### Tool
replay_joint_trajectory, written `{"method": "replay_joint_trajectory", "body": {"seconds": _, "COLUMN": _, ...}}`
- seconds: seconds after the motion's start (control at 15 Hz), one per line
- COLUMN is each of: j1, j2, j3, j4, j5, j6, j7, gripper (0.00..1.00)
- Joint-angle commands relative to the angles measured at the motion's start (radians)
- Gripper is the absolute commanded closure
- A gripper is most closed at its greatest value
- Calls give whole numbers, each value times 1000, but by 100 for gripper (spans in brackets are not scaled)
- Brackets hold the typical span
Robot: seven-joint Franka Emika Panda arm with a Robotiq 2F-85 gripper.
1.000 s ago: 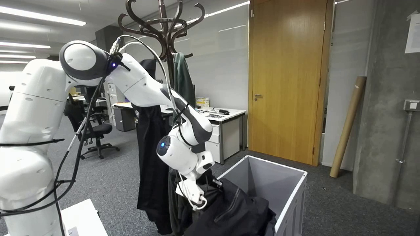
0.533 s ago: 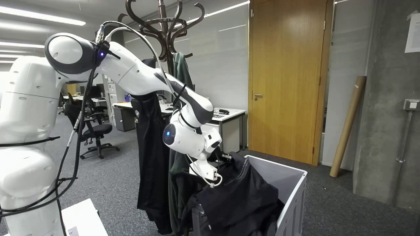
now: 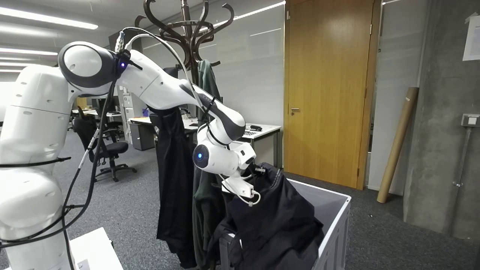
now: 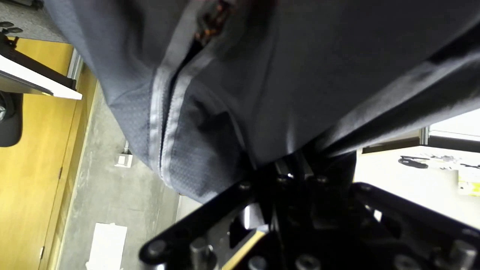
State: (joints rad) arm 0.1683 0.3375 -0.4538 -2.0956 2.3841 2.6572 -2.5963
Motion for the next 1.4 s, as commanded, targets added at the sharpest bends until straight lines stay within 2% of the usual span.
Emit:
{"method": "replay_joint_trajectory", "body": {"seconds": 0.0, "j1": -4, "j2": -84, "j3": 4, "j4": 4, "j5": 25, "j6": -62, "j7": -14, "gripper": 98}}
{"method": "replay_joint_trajectory", "body": {"seconds": 0.2, "j1": 0, "j2": -113, "j3": 6, "j4": 8, "j5": 14, "j6": -73, "j7": -4, "gripper": 98}}
{"method": "replay_joint_trajectory", "body": {"seconds": 0.27, "j1": -77, "j2": -116, "j3": 84, "j4": 32, "j5": -1, "j6": -49, "j7": 12, "gripper": 98}}
{"method": "replay_joint_trajectory", "body": {"seconds": 0.6, "j1": -150, "j2": -79, "j3": 158, "j4": 126, "j5": -37, "j6": -26, "j7": 141, "gripper": 98}}
{"method": "replay_joint_trajectory", "body": {"seconds": 1.0, "j1": -188, "j2": 2, "j3": 194, "j4": 239, "j5": -101, "j6": 0, "j7": 289, "gripper": 98}}
{"method": "replay_joint_trajectory", "body": {"seconds": 1.2, "j1": -208, "j2": 48, "j3": 214, "j4": 268, "j5": -245, "j6": 5, "j7": 484, "gripper": 98}}
{"method": "replay_joint_trajectory", "body": {"seconds": 1.27, "j1": -177, "j2": 30, "j3": 183, "j4": 209, "j5": -183, "j6": -17, "j7": 377, "gripper": 93}}
{"method": "replay_joint_trajectory", "body": {"seconds": 1.33, "j1": -182, "j2": 45, "j3": 187, "j4": 220, "j5": -218, "j6": -17, "j7": 426, "gripper": 93}}
